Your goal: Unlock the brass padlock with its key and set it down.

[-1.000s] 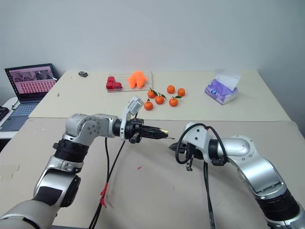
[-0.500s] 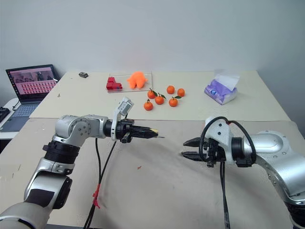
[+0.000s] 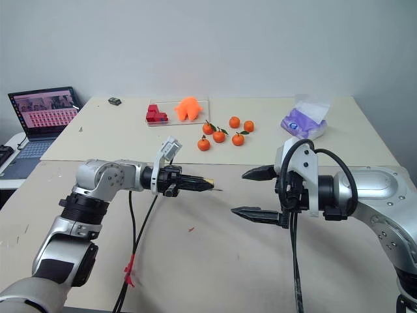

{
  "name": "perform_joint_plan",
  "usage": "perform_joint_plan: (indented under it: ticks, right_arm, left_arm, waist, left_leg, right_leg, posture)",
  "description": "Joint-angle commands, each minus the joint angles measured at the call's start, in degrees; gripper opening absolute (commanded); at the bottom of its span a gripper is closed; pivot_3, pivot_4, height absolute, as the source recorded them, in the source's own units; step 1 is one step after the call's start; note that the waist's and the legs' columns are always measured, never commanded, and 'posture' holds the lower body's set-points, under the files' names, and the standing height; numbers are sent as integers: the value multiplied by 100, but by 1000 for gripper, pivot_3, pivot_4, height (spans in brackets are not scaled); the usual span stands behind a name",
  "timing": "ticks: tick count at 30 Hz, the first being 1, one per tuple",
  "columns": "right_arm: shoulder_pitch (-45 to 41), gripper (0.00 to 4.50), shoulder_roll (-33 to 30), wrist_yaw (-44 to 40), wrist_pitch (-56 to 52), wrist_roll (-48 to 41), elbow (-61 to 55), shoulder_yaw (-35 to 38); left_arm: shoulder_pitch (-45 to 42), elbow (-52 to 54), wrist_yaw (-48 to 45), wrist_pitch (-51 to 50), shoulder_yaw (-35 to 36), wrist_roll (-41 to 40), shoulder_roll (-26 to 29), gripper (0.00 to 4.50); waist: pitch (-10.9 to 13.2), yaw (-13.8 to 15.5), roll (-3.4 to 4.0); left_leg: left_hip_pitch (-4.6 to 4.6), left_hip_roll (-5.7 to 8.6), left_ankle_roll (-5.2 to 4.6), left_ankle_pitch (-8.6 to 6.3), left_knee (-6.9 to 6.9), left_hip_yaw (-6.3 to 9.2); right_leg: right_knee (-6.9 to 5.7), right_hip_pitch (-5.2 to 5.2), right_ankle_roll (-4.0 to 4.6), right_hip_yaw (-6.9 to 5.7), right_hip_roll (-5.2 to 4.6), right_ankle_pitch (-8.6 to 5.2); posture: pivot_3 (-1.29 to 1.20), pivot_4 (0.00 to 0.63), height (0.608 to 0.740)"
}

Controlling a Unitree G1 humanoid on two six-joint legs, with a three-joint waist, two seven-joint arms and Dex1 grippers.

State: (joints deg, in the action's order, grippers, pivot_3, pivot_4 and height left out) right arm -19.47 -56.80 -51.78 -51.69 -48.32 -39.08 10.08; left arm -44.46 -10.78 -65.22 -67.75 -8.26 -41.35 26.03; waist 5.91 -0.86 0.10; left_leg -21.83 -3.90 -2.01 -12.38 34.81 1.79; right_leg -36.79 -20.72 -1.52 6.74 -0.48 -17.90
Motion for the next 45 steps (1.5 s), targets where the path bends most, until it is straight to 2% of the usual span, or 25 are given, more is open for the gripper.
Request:
perform_joint_plan:
  ticks: [1,12,15,19,24,31,38,45]
  right_arm:
    - [-172,4450,19,112,165,68,-69,-51]
    - [-507,4450,215,406,38,18,-21,-347]
    - [-545,4450,240,470,18,0,-48,-399]
    - [-574,4450,278,623,-33,16,-80,-482]
    - [-512,4450,225,624,-61,-62,-176,-510]
    - [-43,4450,-357,166,336,612,-234,-710]
    - [-61,4450,-384,106,444,880,-192,-769]
    - [27,4450,-374,133,398,912,-285,-666]
  left_arm:
    - [7,213,284,-506,236,-250,-47,84]
    - [246,95,1749,-2062,809,-267,-641,84]
    - [264,-129,2149,-2391,1150,-221,-930,84]
    - [300,-1107,2947,-2475,1406,-1121,-1259,84]
    - [484,-1468,3883,-2475,1226,-1975,-1211,84]
    - [575,-1709,4915,-2475,1246,-2867,-1191,84]
    - [711,-1843,5585,-2475,1579,-2632,-1396,84]
    - [558,-1922,5641,-2405,1864,-2091,-1564,84]
  waist:
    - [0,0,0]
    - [-1,0,1]
    - [-2,5,2]
    - [-1,-4,2]
    - [-1,-29,2]
    - [-1,4,1]
    - [-1,-26,0]
    - [0,-8,-1]
  left_leg:
    - [0,0,0,0,1,0]
    - [1,0,2,1,2,2]
    - [2,0,3,2,1,2]
    - [1,0,3,2,1,3]
    - [1,0,4,2,-1,3]
    - [15,4,13,6,1,4]
    - [39,6,18,9,-12,2]
    - [50,9,46,24,-10,2]
  right_leg:
    - [-1,0,0,0,0,0]
    - [-2,0,0,0,0,0]
    - [-2,0,1,-1,-1,1]
    - [-4,1,0,-1,-1,0]
    - [-6,1,0,2,-1,1]
    - [-4,0,-1,-2,-6,1]
    - [-4,19,-1,1,-7,0]
    - [3,28,-1,0,-9,0]
  posture:
    - [0,150,661]
    - [0,150,661]
    - [0,150,661]
    - [0,150,661]
    - [0,150,661]
    - [0,150,661]
    - [0,150,661]
    - [0,150,661]
